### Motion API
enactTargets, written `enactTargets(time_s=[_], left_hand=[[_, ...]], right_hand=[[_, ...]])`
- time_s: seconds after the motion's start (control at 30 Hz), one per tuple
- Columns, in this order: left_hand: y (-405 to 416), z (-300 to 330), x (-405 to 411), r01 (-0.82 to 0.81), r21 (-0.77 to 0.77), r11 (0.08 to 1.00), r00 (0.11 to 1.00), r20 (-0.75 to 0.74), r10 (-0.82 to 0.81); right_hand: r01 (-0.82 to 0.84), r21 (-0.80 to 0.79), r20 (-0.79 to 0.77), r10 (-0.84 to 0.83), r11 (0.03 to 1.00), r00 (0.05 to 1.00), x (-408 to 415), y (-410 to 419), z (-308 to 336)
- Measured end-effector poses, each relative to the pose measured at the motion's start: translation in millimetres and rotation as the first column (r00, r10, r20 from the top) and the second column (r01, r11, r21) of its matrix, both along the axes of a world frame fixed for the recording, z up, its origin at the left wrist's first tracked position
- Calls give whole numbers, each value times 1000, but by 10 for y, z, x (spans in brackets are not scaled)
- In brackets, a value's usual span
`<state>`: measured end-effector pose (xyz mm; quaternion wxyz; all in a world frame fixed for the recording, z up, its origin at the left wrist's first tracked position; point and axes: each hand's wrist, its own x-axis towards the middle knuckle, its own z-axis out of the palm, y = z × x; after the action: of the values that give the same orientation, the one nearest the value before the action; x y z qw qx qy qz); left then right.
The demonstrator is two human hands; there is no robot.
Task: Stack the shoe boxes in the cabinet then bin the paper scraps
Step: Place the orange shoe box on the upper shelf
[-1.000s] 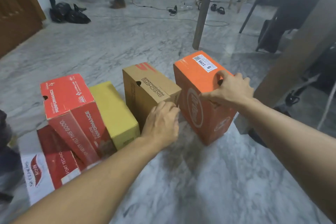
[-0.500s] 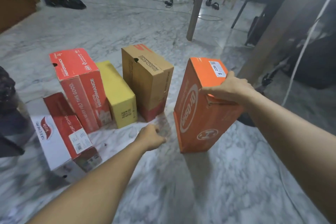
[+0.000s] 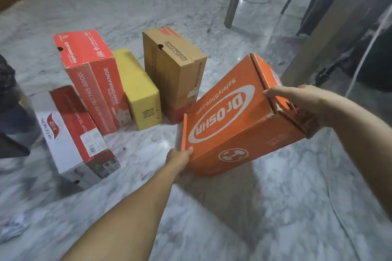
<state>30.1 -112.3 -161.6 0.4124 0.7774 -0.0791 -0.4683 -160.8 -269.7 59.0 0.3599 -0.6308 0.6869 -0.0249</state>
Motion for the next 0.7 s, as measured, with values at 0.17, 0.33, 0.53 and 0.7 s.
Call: enactTargets(time_s=[0.17, 0.33, 0.53, 0.7], left_hand=[[-27, 72, 14, -135, -83, 987, 989, -71, 129], [13, 179, 63, -141, -145, 979, 989, 20, 145], [120, 286, 76, -44, -244, 969, 998, 27, 52], [234, 294, 166, 222, -350, 910, 974, 129, -188]], right_hand=[[23, -85, 77, -16, 996, 997, -256, -106, -322], [-32, -282, 53, 49, 959, 997, -501, -93, -738], [-158, -170, 234, 195, 973, 953, -691, 182, -1162], [-277, -65, 184, 284, 959, 941, -798, 238, -1343]])
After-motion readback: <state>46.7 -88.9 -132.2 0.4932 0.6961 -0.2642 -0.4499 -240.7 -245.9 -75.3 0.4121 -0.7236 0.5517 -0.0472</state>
